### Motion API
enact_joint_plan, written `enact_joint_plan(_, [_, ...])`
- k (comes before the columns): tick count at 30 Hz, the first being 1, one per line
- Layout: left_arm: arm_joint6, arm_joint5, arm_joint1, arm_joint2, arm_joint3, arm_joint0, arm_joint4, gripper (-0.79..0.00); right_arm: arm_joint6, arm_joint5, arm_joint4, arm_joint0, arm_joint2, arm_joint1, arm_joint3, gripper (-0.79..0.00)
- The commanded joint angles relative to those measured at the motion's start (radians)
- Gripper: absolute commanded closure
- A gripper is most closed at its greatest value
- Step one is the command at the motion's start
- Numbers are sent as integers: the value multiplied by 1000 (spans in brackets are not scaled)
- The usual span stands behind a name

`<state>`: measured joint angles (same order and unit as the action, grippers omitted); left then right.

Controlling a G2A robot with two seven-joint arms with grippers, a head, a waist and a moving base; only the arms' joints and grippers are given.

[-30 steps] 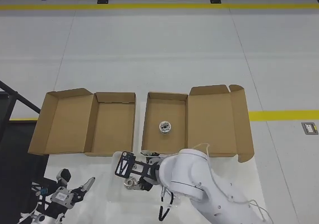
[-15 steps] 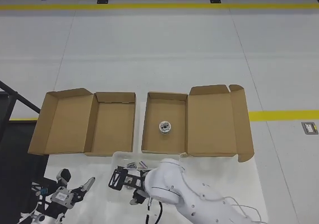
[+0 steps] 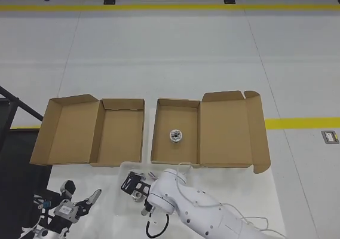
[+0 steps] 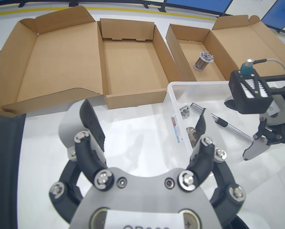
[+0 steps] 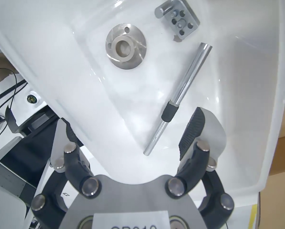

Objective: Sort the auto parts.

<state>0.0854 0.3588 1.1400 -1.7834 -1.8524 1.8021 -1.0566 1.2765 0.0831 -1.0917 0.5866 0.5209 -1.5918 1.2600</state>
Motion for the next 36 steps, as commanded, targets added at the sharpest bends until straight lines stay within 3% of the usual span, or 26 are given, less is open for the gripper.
enact_joint_plan(1, [0,0,0,0,0,0,0,-785,0,0,0,1,0,0,1,-785])
enact_joint_plan(7, [0,0,0,0,0,0,0,-785,-10,3,0,3,1,0,4,-785])
enact_joint_plan(14, [0,0,0,0,0,0,0,-785,-68,124,36,22,55,15,46,-785])
enact_joint_plan(19, [0,0,0,0,0,0,0,-785,-80,157,36,48,93,28,103,-785])
enact_joint_plan(28, [0,0,0,0,0,0,0,-785,15,67,-68,72,85,30,95,-785])
enact_joint_plan(34, [0,0,0,0,0,0,0,-785,-31,55,-125,91,85,30,47,-785])
enact_joint_plan(36, [0,0,0,0,0,0,0,-785,-60,62,-142,104,94,34,42,-751])
